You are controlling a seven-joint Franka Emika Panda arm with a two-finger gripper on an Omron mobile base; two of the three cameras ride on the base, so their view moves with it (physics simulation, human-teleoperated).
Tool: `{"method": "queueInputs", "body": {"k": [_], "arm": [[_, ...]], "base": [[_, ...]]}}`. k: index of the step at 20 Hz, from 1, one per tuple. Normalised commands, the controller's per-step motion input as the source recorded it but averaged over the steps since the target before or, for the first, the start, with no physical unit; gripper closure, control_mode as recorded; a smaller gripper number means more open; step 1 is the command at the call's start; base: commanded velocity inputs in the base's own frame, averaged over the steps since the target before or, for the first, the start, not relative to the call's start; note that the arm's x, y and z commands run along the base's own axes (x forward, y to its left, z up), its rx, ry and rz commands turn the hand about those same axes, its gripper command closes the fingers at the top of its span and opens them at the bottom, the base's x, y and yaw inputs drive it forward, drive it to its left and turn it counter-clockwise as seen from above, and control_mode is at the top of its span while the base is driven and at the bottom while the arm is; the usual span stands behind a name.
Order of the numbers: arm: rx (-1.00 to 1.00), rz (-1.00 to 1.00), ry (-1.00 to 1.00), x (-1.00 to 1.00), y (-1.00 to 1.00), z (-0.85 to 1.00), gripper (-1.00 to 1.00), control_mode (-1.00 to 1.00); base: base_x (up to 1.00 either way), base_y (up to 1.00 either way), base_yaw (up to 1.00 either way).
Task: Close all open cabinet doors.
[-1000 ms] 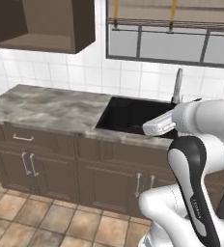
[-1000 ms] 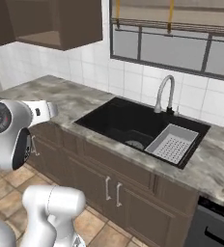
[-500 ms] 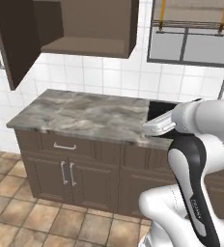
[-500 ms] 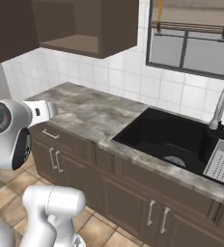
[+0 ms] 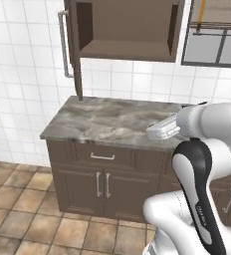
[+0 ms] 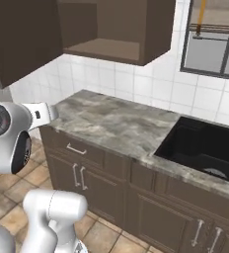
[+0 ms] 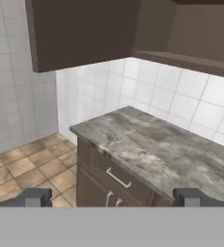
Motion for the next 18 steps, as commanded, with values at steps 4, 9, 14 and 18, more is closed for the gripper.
{"method": "queueInputs", "body": {"k": [4, 9, 14, 18], "arm": [[0.00, 0.00, 0.00, 0.00, 0.00, 0.00, -1.00, 1.00], [0.00, 0.00, 0.00, 0.00, 0.00, 0.00, -1.00, 1.00], [0.00, 0.00, 0.00, 0.00, 0.00, 0.00, -1.00, 1.00], [0.00, 0.00, 0.00, 0.00, 0.00, 0.00, -1.00, 1.00]], "base": [[-0.28, 0.65, -0.24], [-0.63, 0.35, -0.22], [-0.56, 0.33, -0.19], [-0.18, 0.51, -0.22]]}}
